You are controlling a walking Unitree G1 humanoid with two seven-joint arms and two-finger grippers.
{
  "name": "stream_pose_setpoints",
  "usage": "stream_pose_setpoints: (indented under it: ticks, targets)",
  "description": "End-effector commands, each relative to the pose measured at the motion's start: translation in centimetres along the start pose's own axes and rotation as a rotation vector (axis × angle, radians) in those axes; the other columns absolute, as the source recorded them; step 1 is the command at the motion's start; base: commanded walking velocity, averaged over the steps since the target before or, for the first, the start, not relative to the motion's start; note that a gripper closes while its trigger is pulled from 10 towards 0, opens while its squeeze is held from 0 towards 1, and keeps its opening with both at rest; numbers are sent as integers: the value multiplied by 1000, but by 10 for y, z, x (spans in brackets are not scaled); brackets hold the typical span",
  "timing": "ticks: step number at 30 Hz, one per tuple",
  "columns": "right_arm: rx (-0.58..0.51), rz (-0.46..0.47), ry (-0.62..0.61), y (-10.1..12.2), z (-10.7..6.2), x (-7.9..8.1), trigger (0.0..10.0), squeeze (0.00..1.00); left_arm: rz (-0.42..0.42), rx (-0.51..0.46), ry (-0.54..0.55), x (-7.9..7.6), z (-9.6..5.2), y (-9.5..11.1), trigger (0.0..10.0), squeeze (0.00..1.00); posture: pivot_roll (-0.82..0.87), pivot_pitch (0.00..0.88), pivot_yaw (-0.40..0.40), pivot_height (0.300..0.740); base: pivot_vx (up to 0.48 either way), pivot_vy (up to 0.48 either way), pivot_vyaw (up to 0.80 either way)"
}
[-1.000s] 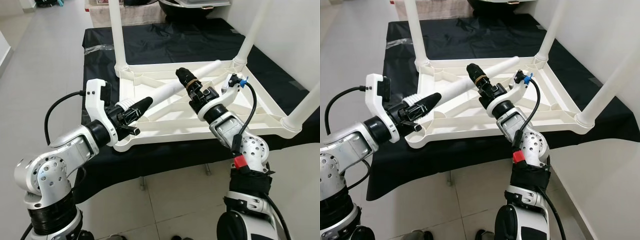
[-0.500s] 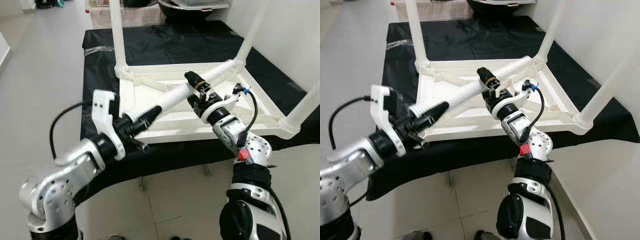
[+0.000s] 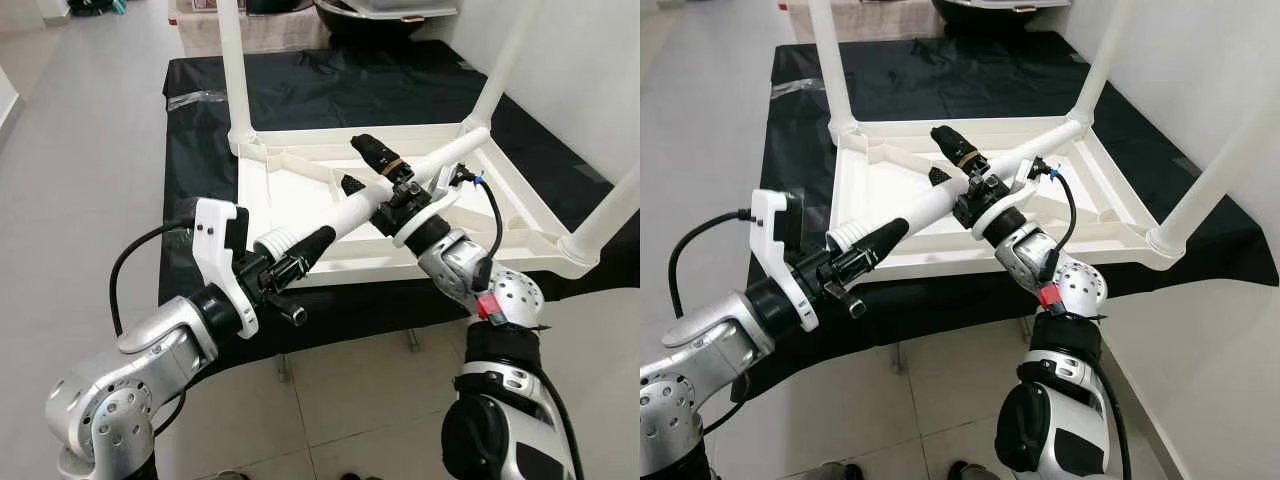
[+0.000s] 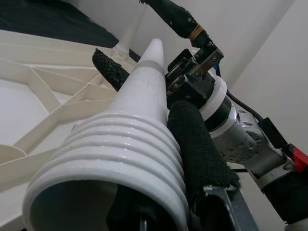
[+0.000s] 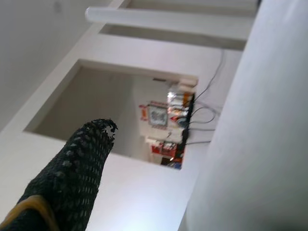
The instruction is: Building children table
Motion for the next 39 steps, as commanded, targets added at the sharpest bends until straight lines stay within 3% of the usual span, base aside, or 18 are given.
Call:
stream_pose_setpoints:
  ticks: [1, 14, 16, 27, 38, 39]
  targets:
    - [23, 14, 49, -4, 1, 6, 10000, 0, -7, 48, -62, -9, 1, -9, 10000, 0, 84, 135, -75, 740, 0, 0, 0]
    - [81, -4, 21, -13, -3, -2, 9882, 0, -16, 55, -72, -11, 3, -14, 10000, 0, 82, 139, -72, 740, 0, 0, 0]
    - [94, 6, 14, -15, -3, -4, 0, 0, -16, 54, -72, -12, 3, -14, 10000, 0, 83, 138, -73, 740, 0, 0, 0]
    - [147, 35, 9, -33, -4, -5, 0, 0, -11, 56, -74, -12, 3, -14, 10000, 0, 81, 124, -69, 740, 0, 0, 0]
    - [132, 20, 18, -29, 0, -1, 0, 0, -69, 119, -38, -6, 3, -27, 10000, 0, 82, 108, -68, 740, 0, 0, 0]
    - [127, 14, 24, -26, 1, 1, 0, 0, -94, 133, -32, -4, 3, -31, 10000, 1000, 81, 107, -67, 740, 0, 0, 0]
Point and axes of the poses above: a point about 5 cm out from each wrist's last joint towards the gripper, its own z axis pointing out of the wrist towards the gripper, its own y axis along the axis of the wrist's last joint, x = y × z, the point moved 3 cm from there along z, pointing out of the wrist towards the gripper, and after that the axes turned 15 degrees about -z, right-handed, at the moved point
